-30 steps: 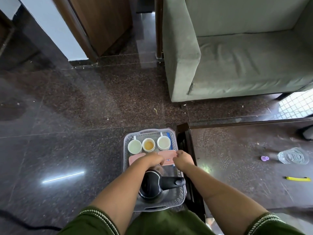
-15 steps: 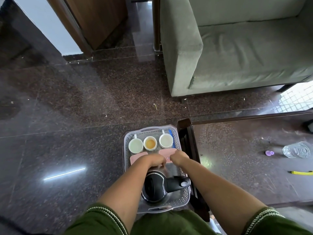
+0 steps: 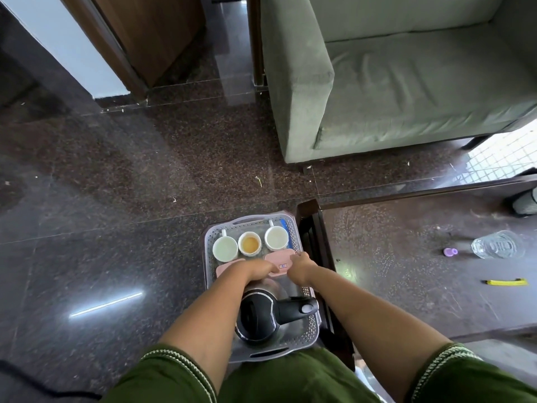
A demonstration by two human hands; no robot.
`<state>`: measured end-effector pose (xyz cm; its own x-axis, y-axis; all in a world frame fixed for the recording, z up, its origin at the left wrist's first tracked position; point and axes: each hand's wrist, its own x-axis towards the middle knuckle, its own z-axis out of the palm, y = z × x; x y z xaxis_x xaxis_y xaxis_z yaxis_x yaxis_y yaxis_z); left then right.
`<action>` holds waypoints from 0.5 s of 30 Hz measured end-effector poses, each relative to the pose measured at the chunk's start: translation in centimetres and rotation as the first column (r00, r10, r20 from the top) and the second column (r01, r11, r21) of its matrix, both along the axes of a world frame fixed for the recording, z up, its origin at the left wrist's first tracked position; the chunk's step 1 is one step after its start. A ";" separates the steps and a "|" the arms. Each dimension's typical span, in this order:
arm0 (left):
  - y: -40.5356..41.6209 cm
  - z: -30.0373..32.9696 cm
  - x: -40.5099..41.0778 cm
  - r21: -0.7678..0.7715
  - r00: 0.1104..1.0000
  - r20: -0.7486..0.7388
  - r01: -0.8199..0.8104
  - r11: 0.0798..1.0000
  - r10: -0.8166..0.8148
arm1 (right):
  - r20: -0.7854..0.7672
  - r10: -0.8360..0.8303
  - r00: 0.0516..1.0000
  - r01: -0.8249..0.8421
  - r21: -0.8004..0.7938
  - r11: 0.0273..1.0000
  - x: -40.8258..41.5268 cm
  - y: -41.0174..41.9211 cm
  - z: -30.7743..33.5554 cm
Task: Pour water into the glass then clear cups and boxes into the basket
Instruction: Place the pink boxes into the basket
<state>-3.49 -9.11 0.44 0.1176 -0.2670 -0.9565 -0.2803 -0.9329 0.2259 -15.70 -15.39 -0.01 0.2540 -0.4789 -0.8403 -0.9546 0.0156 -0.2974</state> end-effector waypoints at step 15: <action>-7.9 7.3 -10.3 -0.459 0.918 0.397 0.214 0.862 -0.017 | 0.295 -0.476 0.829 0.544 -0.221 0.810 -12.5 -6.9 6.4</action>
